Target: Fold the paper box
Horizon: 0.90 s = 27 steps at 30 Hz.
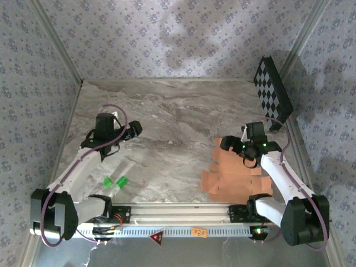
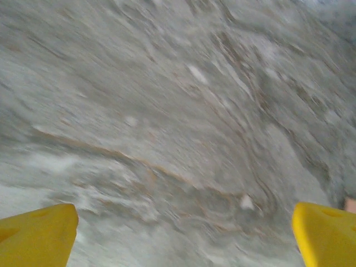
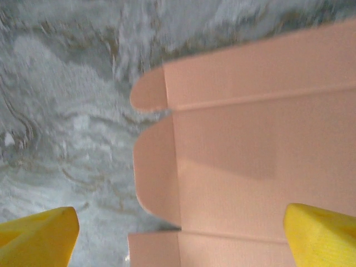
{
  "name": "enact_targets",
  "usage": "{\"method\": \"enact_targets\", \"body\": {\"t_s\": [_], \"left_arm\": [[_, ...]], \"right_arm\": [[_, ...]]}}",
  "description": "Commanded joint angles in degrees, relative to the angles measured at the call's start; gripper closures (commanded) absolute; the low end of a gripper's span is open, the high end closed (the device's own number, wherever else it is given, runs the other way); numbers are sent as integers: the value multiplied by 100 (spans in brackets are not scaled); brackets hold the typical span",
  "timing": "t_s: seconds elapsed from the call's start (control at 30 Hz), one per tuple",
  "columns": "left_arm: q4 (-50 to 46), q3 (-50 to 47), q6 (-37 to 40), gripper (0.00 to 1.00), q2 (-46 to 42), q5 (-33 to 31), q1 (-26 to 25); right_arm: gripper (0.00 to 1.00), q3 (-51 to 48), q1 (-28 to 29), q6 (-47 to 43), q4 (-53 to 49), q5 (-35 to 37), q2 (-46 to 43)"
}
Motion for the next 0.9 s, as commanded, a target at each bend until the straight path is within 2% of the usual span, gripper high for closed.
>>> {"method": "enact_targets", "body": {"t_s": [0.0, 0.13, 0.3, 0.57, 0.87], "left_arm": [[-447, 141, -69, 1, 33, 216, -450], [-654, 421, -64, 2, 322, 210, -870], [-361, 397, -444, 2, 386, 95, -1139], [-105, 471, -631, 2, 608, 51, -1322], [-113, 554, -658, 2, 858, 70, -1359]], "right_arm": [[3, -60, 186, 290, -670, -325, -109], [3, -265, 513, 502, -818, -464, -202], [1, -626, 895, 770, -742, -405, -475], [1, -1031, 954, 828, -389, -633, -467], [1, -1225, 1065, 835, 535, -1032, -23]]}}
